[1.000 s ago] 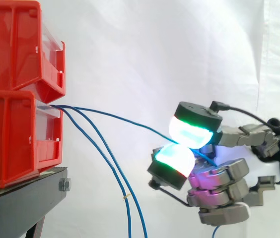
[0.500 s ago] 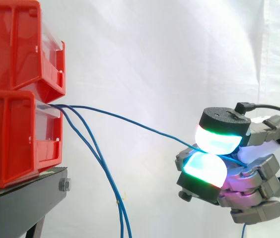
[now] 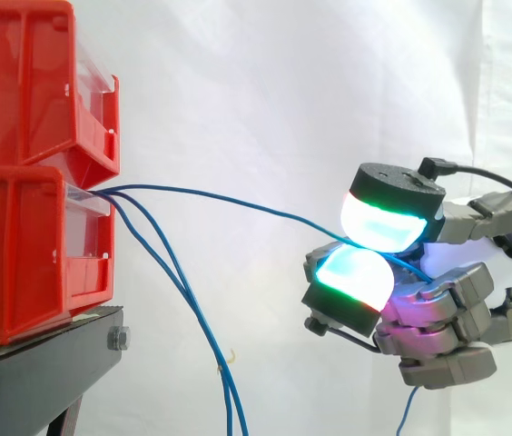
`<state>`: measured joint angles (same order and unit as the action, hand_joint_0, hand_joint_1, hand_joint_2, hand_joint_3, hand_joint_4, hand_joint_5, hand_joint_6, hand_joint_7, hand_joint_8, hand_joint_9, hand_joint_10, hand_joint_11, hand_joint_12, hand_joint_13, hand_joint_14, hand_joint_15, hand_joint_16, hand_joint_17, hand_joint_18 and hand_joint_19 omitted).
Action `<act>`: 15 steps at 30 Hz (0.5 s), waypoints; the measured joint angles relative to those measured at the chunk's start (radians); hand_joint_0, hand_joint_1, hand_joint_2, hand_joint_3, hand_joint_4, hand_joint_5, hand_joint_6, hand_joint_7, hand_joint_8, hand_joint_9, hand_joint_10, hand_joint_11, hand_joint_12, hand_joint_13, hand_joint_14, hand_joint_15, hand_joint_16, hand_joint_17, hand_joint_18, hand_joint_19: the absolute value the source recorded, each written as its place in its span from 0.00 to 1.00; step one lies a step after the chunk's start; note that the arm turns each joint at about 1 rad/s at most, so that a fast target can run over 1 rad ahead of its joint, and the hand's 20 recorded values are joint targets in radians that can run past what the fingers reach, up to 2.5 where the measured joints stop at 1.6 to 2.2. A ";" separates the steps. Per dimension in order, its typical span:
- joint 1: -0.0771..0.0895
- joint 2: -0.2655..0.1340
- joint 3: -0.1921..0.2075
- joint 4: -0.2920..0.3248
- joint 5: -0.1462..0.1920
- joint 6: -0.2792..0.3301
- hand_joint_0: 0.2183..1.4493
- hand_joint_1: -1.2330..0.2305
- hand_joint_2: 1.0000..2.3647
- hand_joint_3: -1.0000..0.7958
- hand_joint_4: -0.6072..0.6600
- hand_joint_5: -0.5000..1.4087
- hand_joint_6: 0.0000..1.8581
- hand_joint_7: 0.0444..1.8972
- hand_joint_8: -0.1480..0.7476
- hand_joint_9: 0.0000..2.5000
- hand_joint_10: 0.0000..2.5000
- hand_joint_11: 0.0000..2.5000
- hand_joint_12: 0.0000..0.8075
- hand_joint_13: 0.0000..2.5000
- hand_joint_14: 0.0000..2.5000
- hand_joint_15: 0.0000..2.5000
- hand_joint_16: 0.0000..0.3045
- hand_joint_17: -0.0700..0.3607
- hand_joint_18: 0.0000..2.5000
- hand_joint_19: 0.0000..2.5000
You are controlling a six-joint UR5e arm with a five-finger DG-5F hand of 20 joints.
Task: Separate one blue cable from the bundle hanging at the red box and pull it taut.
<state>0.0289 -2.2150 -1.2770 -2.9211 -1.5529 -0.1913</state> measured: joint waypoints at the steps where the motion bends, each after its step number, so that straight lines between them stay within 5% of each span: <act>1: 0.000 0.000 0.000 0.002 0.000 0.000 0.42 0.33 0.01 0.40 0.26 0.16 0.51 0.61 0.43 0.39 0.45 0.53 0.33 0.29 0.85 0.50 0.07 0.27 0.43 0.70; 4: 0.000 0.000 0.000 0.006 -0.001 0.000 0.43 0.31 0.01 0.42 0.24 0.16 0.51 0.69 0.43 0.39 0.45 0.54 0.33 0.29 0.86 0.49 0.07 0.27 0.43 0.71; 15: 0.000 0.000 0.000 0.002 0.002 0.025 0.48 0.27 0.01 0.33 0.30 0.15 0.52 0.57 0.43 0.38 0.47 0.52 0.34 0.29 0.85 0.50 0.08 0.28 0.44 0.70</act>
<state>0.0291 -2.2150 -1.2769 -2.9186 -1.5508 -0.1666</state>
